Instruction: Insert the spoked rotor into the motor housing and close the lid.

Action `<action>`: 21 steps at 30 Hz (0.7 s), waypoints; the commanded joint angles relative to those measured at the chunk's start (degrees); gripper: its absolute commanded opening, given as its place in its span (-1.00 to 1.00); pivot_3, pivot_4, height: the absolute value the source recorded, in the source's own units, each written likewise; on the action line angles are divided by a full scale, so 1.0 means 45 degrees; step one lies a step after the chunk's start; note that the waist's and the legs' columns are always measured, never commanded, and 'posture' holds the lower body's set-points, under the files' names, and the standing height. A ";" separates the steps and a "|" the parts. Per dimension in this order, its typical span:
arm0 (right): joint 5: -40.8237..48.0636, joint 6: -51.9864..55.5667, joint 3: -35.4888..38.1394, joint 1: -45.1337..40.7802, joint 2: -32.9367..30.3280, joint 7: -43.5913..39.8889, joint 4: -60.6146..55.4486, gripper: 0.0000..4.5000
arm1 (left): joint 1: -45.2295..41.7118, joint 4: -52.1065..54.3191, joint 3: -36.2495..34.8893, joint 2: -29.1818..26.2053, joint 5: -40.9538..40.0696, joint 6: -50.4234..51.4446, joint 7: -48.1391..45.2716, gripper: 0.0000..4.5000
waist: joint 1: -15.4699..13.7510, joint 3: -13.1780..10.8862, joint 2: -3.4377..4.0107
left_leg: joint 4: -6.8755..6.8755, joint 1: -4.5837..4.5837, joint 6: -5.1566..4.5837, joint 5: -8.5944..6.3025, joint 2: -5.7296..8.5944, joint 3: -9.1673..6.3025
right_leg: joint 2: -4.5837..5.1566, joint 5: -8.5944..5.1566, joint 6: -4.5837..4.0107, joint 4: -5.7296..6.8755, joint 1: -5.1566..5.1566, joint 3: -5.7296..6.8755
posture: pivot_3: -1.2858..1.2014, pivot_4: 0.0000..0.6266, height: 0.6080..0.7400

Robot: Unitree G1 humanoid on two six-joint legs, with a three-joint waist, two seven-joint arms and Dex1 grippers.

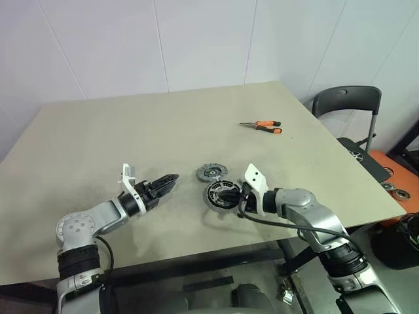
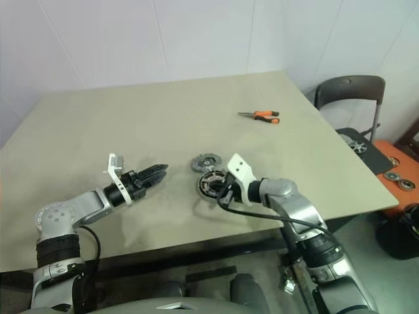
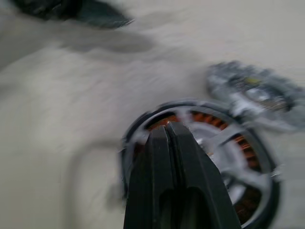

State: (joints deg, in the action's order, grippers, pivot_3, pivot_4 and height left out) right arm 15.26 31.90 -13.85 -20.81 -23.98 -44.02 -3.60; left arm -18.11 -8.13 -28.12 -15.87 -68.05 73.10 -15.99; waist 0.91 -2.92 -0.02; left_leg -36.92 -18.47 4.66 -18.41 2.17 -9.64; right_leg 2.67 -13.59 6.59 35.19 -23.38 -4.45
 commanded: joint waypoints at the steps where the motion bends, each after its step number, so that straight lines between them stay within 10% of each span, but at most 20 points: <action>1: 0.0607 -0.0200 0.1126 -0.0568 0.0599 0.0455 0.0125 -0.98 | -0.0067 0.0442 -0.0039 -0.0203 -0.0147 -0.0129 -0.0007 0.06 | -0.0029 -0.0001 -0.0001 | -0.0001 0.0000 0.0000 0.0000 0.0001 0.0000 | 0.0001 0.0003 -0.0007 0.0000 0.0001 -0.0001 | 0.03 -1.00 1.00; 13: -0.2136 -0.1615 -0.1238 0.0118 -0.0029 0.0553 0.1904 -0.98 | -0.0048 0.0332 0.0073 -0.0336 -0.0068 -0.0231 -0.0059 0.06 | 0.0011 0.0007 -0.0003 | 0.0011 0.0003 -0.0002 -0.0001 0.0002 0.0002 | 0.0002 0.0016 -0.0023 -0.0004 0.0001 0.0000 | 0.03 -1.00 1.00; 21: 0.0898 -0.0189 0.1722 -0.0440 0.1402 0.0629 0.1185 -0.98 | -0.0039 0.0463 0.0106 -0.0339 -0.0156 -0.0219 -0.0042 0.06 | 0.0043 0.0041 -0.0065 | -0.0028 0.0047 0.0006 0.0005 -0.0001 -0.0002 | -0.0004 -0.0013 -0.0023 0.0010 0.0063 0.0000 | 0.03 -1.00 1.00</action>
State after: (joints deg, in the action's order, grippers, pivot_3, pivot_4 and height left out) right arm 14.66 28.68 -10.07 -21.18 -18.54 -40.84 4.01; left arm -17.73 -7.97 -27.66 -16.88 -68.06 72.67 -15.87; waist 1.10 -2.73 -0.31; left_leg -37.04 -18.27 4.69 -18.39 2.16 -9.65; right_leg 2.65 -13.64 6.49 35.25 -23.13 -4.45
